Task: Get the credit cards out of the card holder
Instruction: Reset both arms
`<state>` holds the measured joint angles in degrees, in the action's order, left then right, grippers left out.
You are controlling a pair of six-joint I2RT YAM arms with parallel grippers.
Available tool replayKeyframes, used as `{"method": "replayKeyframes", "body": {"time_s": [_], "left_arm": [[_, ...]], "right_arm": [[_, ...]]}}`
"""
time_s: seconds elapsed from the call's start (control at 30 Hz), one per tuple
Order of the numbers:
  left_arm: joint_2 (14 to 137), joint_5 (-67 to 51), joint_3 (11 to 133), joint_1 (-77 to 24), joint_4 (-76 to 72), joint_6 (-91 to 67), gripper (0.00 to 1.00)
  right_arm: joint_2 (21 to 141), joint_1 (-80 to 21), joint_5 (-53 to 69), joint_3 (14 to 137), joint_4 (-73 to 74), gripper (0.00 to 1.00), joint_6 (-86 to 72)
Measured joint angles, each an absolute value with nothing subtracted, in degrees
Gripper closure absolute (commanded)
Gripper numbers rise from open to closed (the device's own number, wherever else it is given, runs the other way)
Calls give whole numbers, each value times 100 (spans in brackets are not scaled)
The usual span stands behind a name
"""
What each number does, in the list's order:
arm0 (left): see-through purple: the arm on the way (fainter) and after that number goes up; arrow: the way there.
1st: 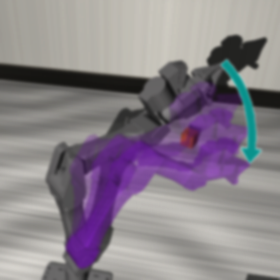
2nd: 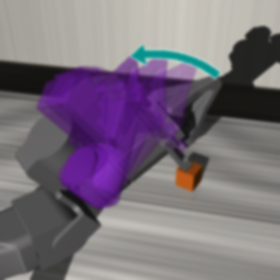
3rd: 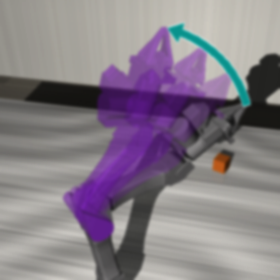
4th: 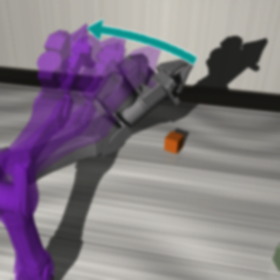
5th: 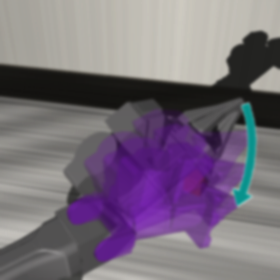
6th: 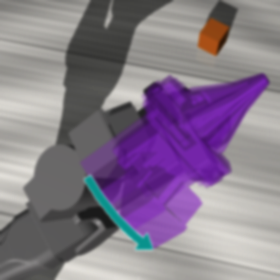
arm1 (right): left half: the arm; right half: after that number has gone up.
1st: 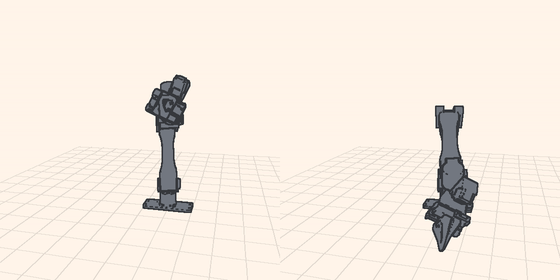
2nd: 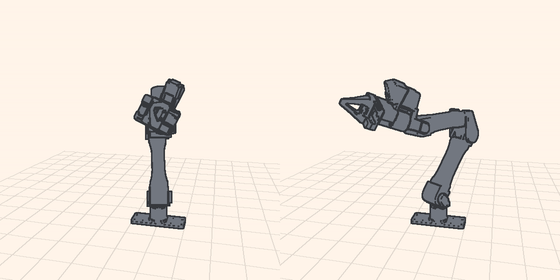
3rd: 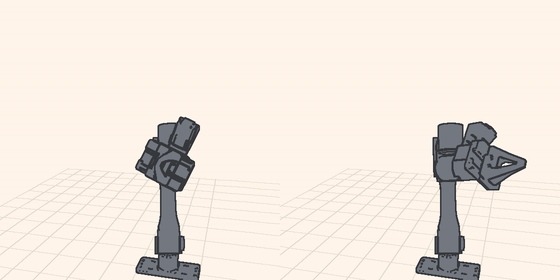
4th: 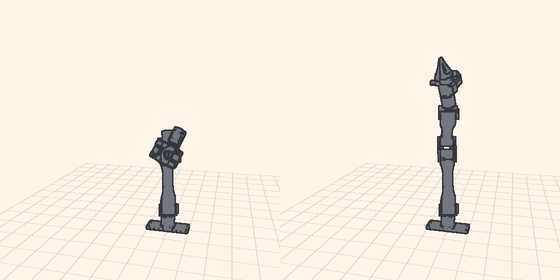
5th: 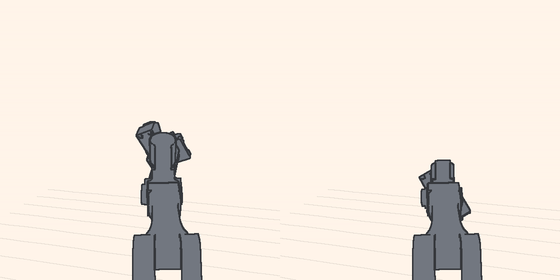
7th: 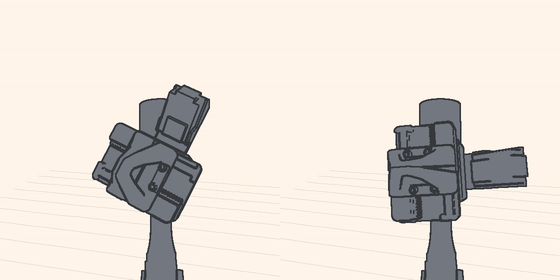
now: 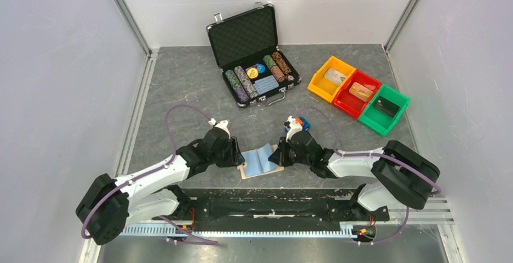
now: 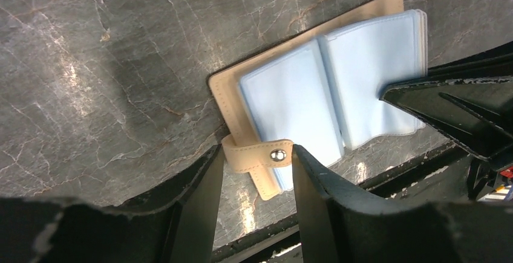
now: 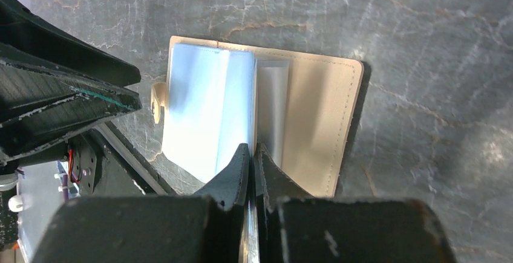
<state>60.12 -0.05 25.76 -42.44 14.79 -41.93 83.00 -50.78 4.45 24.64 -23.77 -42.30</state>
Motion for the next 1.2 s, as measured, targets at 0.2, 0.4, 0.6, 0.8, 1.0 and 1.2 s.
{"method": "replayKeyframes", "body": {"time_s": [0.2,0.4,0.6,0.8,1.0,1.2], "left_arm": [[5953,-82,2456,-4244,1452,-4254,48],[5870,-360,2134,-4244,1219,-4388,51],[5929,-620,1933,-4244,803,-4453,56],[6073,-781,1942,-4244,591,-4462,52],[5739,-731,2571,-4244,1249,-4276,29],[4576,-340,3734,-4244,2235,-3754,0]], "right_arm": [[7915,-5039,395,1964,-2589,88,-4491],[7669,-5035,270,1702,-2480,67,-4587],[7028,-5039,-84,1706,-1726,53,-4469],[6215,-5037,-558,1903,-714,49,-4244],[5489,-5098,-849,2298,150,24,-3747],[4313,-5155,-1531,2915,1194,2,-3024]]}}
